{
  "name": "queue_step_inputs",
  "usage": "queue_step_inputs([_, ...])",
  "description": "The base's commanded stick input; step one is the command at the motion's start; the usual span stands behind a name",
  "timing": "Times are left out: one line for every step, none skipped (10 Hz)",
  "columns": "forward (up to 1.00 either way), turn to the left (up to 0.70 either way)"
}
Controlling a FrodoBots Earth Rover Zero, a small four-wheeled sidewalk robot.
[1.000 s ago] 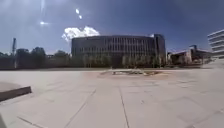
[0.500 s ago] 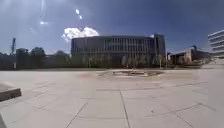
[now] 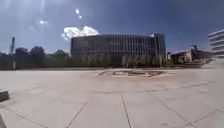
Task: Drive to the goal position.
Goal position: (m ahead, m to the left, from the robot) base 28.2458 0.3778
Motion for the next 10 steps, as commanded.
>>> queue_step_inputs([0.7,0.01])
queue_step_inputs([0.7,0.01])
queue_step_inputs([0.7,0.01])
queue_step_inputs([0.7,0.01])
queue_step_inputs([0.7,0.01])
queue_step_inputs([0.7,0.01])
queue_step_inputs([0.7,0.01])
queue_step_inputs([0.7,0.01])
queue_step_inputs([0.7,0.01])
queue_step_inputs([0.7,0.01])
